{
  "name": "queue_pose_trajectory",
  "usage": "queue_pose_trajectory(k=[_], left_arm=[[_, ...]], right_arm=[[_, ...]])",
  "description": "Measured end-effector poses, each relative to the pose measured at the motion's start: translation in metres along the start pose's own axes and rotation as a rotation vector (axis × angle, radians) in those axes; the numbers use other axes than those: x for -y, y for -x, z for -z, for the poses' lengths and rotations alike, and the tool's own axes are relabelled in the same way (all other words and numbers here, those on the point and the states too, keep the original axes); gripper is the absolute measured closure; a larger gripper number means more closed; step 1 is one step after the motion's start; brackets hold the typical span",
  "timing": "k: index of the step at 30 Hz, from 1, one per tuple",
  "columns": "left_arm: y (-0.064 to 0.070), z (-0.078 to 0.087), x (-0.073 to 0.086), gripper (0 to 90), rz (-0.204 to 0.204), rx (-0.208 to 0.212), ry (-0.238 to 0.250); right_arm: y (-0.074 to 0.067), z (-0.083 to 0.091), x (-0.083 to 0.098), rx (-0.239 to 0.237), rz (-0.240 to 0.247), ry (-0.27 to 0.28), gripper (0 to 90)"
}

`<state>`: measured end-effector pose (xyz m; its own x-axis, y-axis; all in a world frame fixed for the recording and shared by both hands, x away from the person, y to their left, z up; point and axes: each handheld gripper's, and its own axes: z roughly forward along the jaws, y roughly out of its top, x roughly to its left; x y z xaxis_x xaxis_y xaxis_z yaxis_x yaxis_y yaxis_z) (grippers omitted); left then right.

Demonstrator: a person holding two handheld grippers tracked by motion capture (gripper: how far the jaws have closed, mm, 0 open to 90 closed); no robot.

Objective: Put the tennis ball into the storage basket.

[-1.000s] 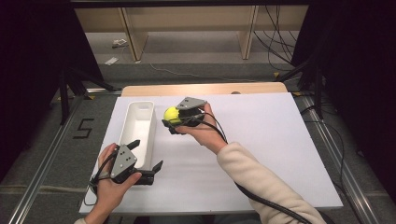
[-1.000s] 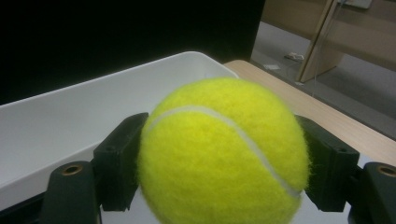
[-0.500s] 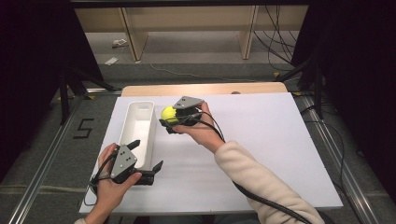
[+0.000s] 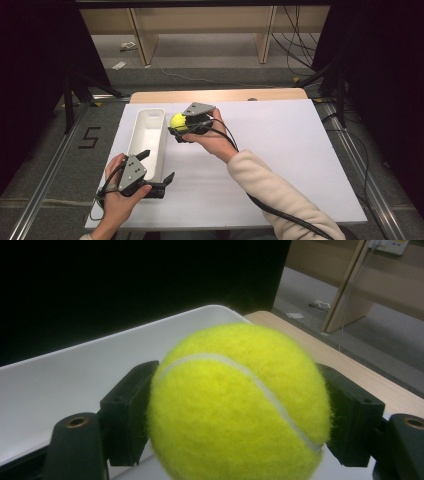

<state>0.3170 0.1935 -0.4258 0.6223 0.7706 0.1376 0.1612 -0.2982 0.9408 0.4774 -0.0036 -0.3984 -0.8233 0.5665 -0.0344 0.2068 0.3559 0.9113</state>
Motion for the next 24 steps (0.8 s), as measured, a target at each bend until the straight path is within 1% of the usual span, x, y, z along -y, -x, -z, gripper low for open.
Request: queue_pose_trajectory(k=[8,17,19,22,24], left_arm=[[0.0004,-0.0006,0.0001,0.0,0.002,0.001,0.004],[0.0005,-0.0006,0.0001,0.0,0.002,0.003,0.004],[0.0006,-0.0005,0.0,0.0,0.002,0.003,0.003],[0.0005,-0.0006,0.0001,0.0,0.002,0.003,0.004],[0.0005,-0.0004,0.0,0.0,0.002,0.003,0.003]], right_arm=[[-0.001,-0.0017,-0.0038,-0.002,0.009,-0.002,26.2],[-0.0027,-0.0041,-0.0067,-0.006,0.009,-0.004,26.2],[-0.0024,-0.0046,-0.0069,-0.007,0.015,-0.004,26.2],[-0.0032,-0.0059,-0.0071,-0.007,0.008,-0.003,26.2],[-0.0035,-0.0067,-0.007,-0.007,0.011,-0.005,26.2]])
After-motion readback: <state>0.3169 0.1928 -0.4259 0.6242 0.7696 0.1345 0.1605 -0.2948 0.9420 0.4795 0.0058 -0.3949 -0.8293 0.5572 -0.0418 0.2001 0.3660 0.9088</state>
